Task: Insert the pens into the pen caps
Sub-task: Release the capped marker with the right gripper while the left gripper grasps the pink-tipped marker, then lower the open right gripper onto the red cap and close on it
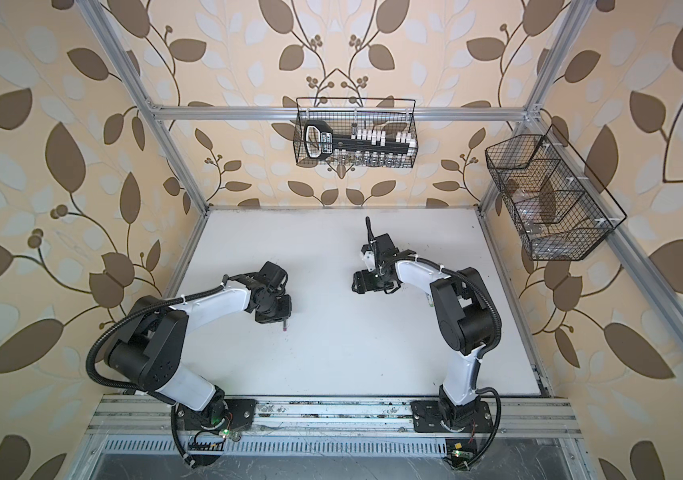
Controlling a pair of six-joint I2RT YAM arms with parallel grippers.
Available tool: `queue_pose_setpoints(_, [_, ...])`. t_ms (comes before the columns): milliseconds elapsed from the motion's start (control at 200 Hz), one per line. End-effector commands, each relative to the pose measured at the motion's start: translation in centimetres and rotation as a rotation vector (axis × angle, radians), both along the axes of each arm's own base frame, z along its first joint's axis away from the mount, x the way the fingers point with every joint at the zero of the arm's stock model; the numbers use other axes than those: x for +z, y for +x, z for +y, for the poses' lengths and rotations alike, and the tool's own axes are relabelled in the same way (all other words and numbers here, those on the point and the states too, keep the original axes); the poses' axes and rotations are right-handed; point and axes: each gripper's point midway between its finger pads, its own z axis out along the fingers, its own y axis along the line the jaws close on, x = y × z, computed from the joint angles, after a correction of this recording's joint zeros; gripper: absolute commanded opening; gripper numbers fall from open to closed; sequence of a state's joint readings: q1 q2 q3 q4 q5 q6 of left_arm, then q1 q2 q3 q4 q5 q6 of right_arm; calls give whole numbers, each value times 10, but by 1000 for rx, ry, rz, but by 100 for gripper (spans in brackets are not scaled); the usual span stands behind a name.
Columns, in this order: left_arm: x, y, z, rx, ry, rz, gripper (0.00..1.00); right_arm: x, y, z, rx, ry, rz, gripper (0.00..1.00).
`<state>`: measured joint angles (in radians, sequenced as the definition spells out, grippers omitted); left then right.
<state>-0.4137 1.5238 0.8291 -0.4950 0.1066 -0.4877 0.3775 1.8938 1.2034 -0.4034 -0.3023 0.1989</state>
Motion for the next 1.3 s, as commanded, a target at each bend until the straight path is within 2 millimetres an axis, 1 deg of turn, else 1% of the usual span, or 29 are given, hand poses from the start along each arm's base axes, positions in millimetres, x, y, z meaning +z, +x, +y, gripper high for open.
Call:
queue_pose_setpoints(0, [41, 1, -8, -47, -65, -114, 0, -12, -1, 9, -16, 66, 33, 80])
queue_pose_setpoints(110, [61, -5, -5, -68, -65, -146, 0, -16, 4, 10, -33, 74, 39, 80])
queue_pose_setpoints(275, [82, -14, 0, -75, -73, -177, 0, -19, 14, 15, -36, 77, 36, 81])
queue_pose_setpoints(305, [86, -16, 0, -74, -77, -185, 0, -26, 12, 12, -37, 56, 50, 81])
queue_pose_setpoints(315, [87, -16, 1, -73, -76, -188, 0, -21, 18, 14, -37, 56, 36, 81])
queue_pose_setpoints(330, [90, -16, 2, -72, -77, -194, 0, -20, 20, 14, -38, 51, 31, 81])
queue_pose_setpoints(435, [101, -21, 6, -61, -77, -224, 0, -20, 27, 15, -35, 13, 17, 81])
queue_pose_setpoints(545, [108, -24, 10, -53, -77, -243, 0, -17, 35, 16, -28, -21, 4, 81])
queue_pose_setpoints(710, [109, -27, 12, -54, -71, -245, 0, -18, 43, 11, -29, -100, -9, 79])
queue_pose_setpoints(805, [110, -28, 13, -54, -73, -250, 0, -21, 44, 7, -19, -169, -8, 72])
queue_pose_setpoints(935, [110, -29, 13, -55, -74, -253, 0, -25, 44, 5, -14, -212, 3, 57])
queue_pose_setpoints(1025, [110, -29, 13, -55, -75, -254, 0, -25, 44, 7, -13, -203, 6, 44])
queue_pose_setpoints(1065, [110, -30, 13, -56, -77, -255, 0, -25, 45, 7, -13, -201, 7, 40])
queue_pose_setpoints(1150, [111, -30, 13, -56, -79, -257, 0, -25, 46, 7, -16, -200, 6, 38])
queue_pose_setpoints(1295, [113, -30, 13, -58, -83, -261, 0, -24, 48, 10, -16, -182, 10, 37])
